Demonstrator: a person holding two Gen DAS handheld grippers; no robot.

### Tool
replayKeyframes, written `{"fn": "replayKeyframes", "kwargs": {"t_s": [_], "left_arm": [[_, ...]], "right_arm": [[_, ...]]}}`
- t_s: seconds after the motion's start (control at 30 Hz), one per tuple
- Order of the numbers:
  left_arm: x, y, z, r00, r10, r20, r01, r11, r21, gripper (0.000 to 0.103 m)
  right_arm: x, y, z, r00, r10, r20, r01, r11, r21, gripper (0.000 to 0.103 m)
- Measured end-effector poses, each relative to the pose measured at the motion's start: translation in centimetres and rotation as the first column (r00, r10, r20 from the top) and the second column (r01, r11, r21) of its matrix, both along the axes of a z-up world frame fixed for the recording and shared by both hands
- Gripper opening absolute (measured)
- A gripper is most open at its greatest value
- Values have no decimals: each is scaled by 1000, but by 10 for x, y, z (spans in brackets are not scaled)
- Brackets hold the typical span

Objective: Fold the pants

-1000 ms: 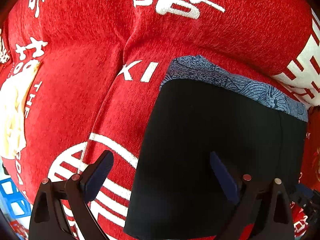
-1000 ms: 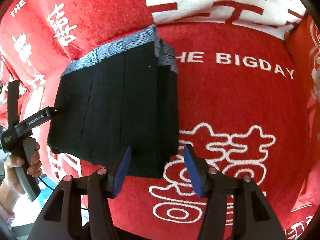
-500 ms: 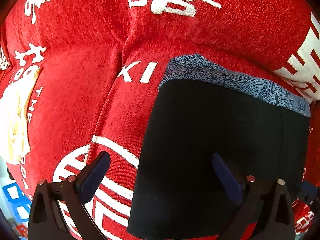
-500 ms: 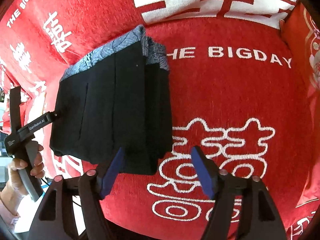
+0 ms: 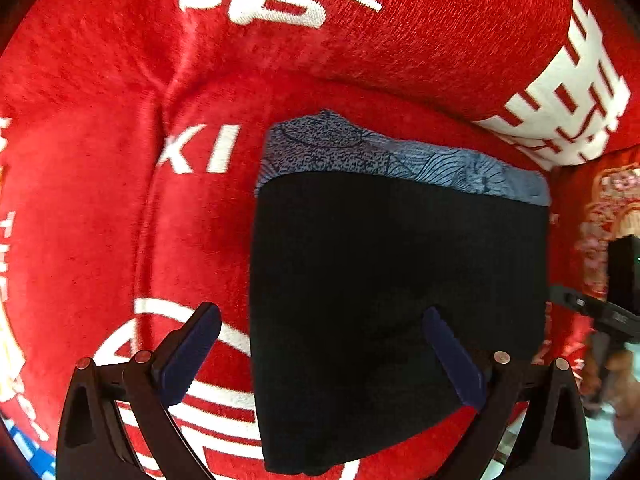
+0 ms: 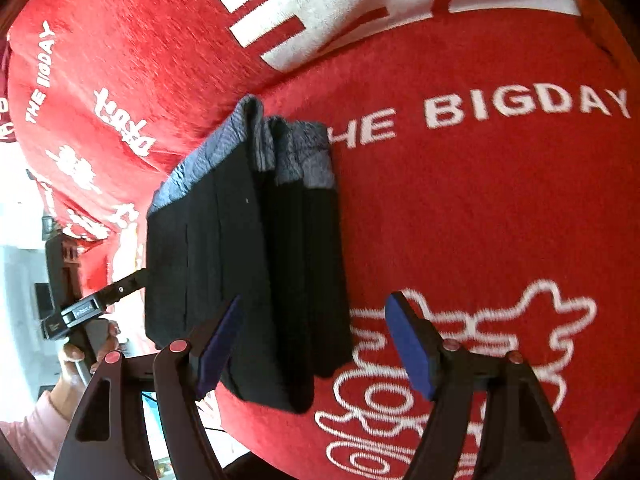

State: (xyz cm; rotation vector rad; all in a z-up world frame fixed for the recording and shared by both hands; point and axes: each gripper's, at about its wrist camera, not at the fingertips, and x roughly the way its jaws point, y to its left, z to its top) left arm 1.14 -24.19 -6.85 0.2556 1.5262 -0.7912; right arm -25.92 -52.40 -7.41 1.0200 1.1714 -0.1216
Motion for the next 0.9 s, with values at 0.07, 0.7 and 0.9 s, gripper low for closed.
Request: {"fn": "replayKeyframes", "kwargs": {"t_s": [0.07,0.7,0.9], "left_arm": [[7,2,-4,999,-12,-47,10,999,-35,102],[9,-26,-48,984,-67,-165,54,995,-85,102],[-3,-20,-29,997,-35,-73,28,995,-96,86]], "right_arm": [[4,0,-3,1000,14,26,-15,1000,24,76],[37,-11,-54,987,49,153,-92,953,288,78],[32,-13,-54,994,-8,105,-26,948,317,59]]}}
